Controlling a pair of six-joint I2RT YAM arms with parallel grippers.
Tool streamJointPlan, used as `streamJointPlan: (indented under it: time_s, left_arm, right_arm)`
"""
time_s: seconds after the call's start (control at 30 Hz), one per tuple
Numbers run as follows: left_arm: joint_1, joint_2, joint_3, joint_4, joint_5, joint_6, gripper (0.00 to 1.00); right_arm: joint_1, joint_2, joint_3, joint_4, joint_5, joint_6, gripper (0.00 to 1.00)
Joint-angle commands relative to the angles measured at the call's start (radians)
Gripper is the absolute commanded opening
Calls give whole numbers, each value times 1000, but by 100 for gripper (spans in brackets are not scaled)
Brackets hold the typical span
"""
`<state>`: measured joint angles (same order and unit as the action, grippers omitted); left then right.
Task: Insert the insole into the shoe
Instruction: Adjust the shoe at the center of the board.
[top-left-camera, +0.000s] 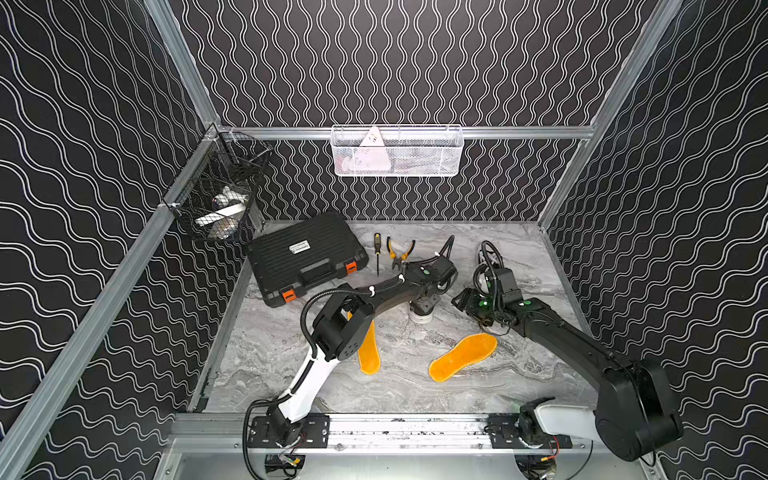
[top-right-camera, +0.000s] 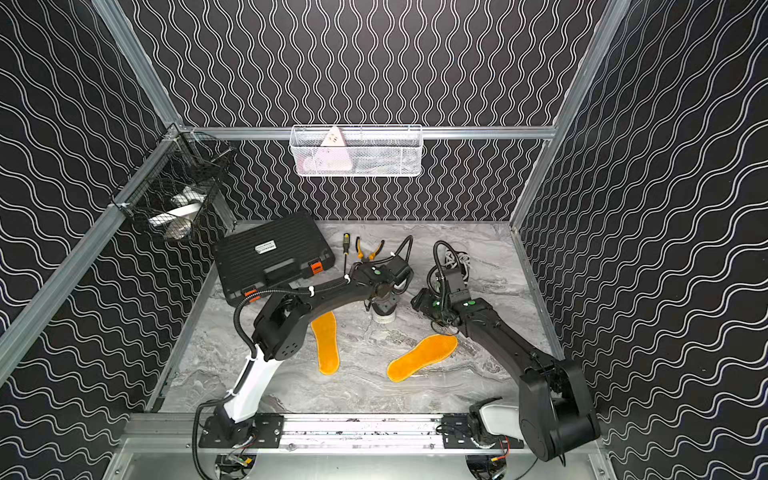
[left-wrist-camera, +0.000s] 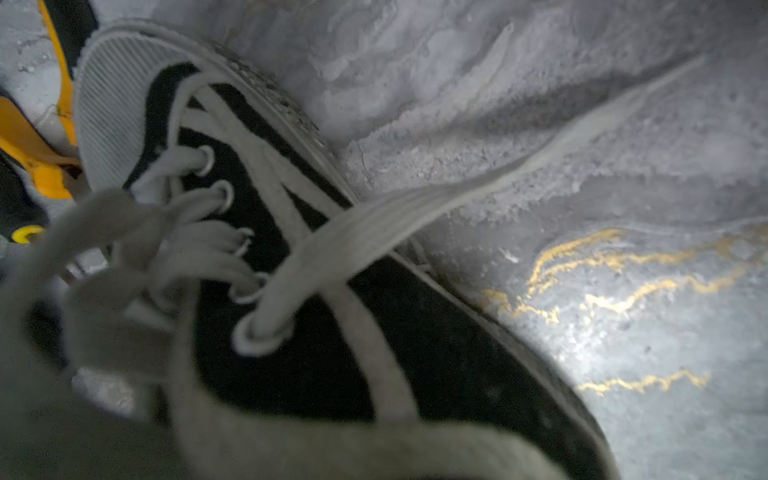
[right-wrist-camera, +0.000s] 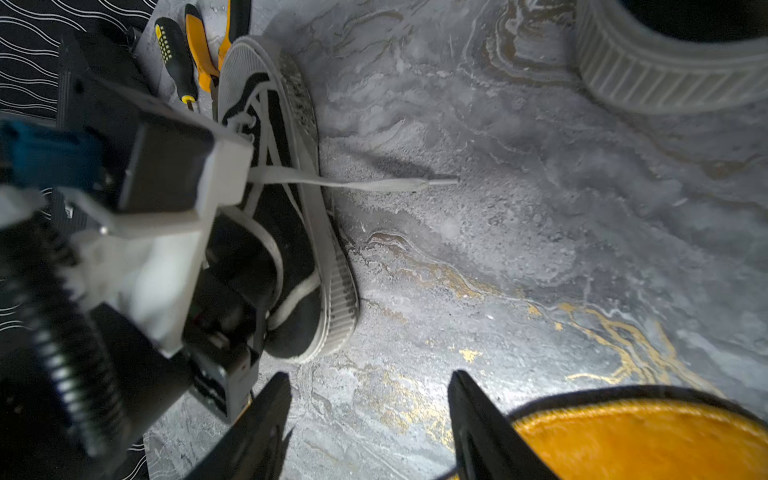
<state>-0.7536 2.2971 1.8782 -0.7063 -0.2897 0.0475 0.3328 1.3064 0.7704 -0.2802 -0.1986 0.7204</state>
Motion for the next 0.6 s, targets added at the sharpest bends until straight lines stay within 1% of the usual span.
streamJointPlan:
  time_s: [0.0,0.1,0.2,0.4,0.57]
  left_arm:
    - [17,20,1,-4,6,-3,20]
    - [19,-2,3,-10,43,-17,8]
    - [23,-27,26,-35,53,-47,0]
    - [26,-80,58,-81,62,-91,0]
    - [26,-101,49,-96,72,-99,0]
  right_arm:
    - [1,5,-2,4,-10,-16,63]
    - [1,4,-9,-4,-12,-24,62]
    - [2,-1,-23,-4,-19,-24,62]
    - [3,-21,-34,-21,-28,-39,61]
    - [12,-30,-33,-37,-36,-49,60]
